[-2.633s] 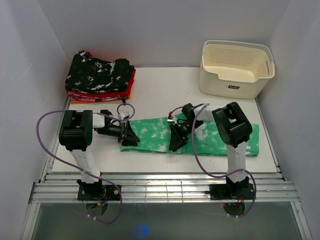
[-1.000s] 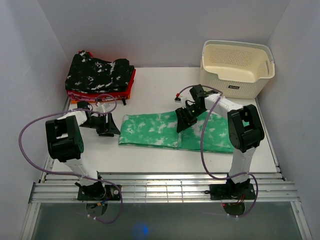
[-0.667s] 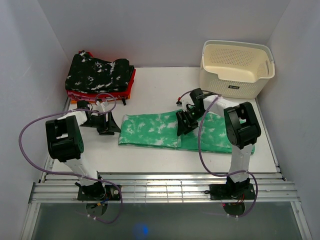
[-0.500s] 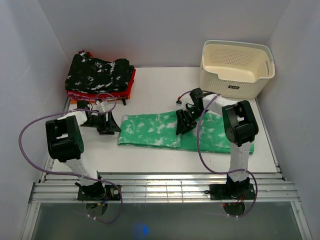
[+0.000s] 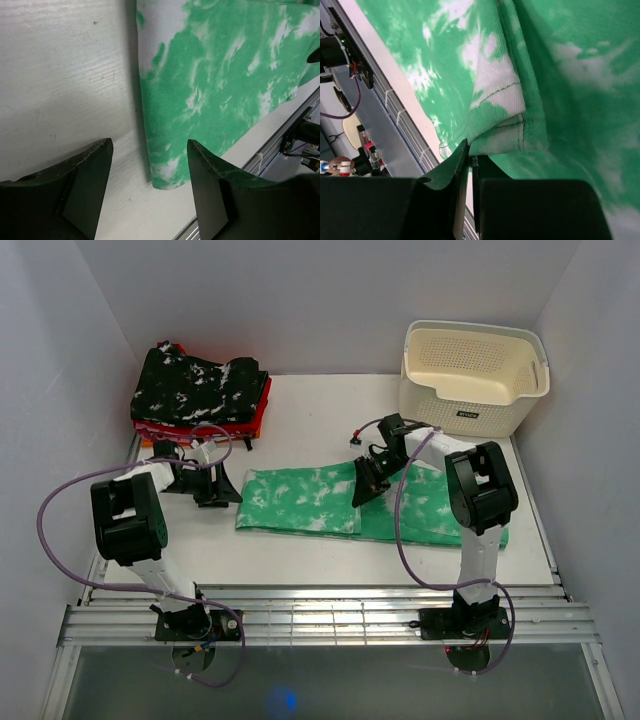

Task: Fold and stack the trousers
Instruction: Fold the trousers

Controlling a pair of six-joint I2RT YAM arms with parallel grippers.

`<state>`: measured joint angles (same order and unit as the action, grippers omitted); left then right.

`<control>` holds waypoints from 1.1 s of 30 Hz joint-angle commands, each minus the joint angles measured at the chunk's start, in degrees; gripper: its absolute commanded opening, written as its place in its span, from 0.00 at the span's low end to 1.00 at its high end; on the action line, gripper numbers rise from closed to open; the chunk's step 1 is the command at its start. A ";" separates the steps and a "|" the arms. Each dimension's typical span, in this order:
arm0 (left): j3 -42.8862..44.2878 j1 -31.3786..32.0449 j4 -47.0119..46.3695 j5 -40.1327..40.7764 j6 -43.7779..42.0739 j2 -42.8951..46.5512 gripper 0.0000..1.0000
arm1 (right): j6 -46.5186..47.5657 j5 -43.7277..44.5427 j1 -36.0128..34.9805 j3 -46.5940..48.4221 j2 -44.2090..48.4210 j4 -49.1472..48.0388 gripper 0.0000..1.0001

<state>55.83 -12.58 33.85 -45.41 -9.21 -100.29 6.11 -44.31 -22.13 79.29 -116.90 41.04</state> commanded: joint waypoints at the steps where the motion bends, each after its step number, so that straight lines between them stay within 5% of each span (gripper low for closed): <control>1: -0.38 0.19 -1.41 -0.47 -0.81 4.58 0.72 | -0.48 -1.39 0.42 -0.18 6.94 0.18 0.08; 8: -0.02 0.19 -1.33 -1.52 -1.60 6.86 0.72 | 1.09 -0.34 3.41 -4.14 9.59 1.32 0.08; 21: 0.07 5.98 -1.06 -19.88 -1.87 13.98 0.68 | 2.42 -0.42 3.94 -5.90 0.63 -0.78 0.08; 33: -8.02 7.83 -12.48 -14.91 8.41 -5.78 0.54 | 3.03 1.60 3.94 -5.72 -0.43 -0.52 0.08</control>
<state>48.45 -4.32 27.14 -62.76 -4.71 -105.12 7.90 -44.29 -17.76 72.95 -116.31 39.70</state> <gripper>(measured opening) 0.544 0.087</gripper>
